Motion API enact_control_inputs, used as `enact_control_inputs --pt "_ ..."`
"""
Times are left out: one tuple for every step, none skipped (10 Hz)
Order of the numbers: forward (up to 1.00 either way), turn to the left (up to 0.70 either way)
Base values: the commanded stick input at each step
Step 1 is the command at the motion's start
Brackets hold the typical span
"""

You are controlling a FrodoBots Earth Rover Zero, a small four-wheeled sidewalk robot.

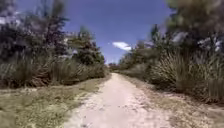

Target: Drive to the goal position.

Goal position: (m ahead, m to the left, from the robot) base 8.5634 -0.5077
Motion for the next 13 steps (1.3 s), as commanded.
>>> enact_control_inputs --pt "0.70 0.00" --pt "0.70 0.00" --pt "0.70 0.00" --pt "0.70 0.00" --pt "0.70 0.00" --pt "0.70 0.00" --pt "0.70 -0.15" --pt "0.70 -0.33" --pt "0.70 -0.35" --pt "0.70 -0.35" --pt "0.70 -0.35" --pt "0.70 -0.11" --pt "0.70 0.00"
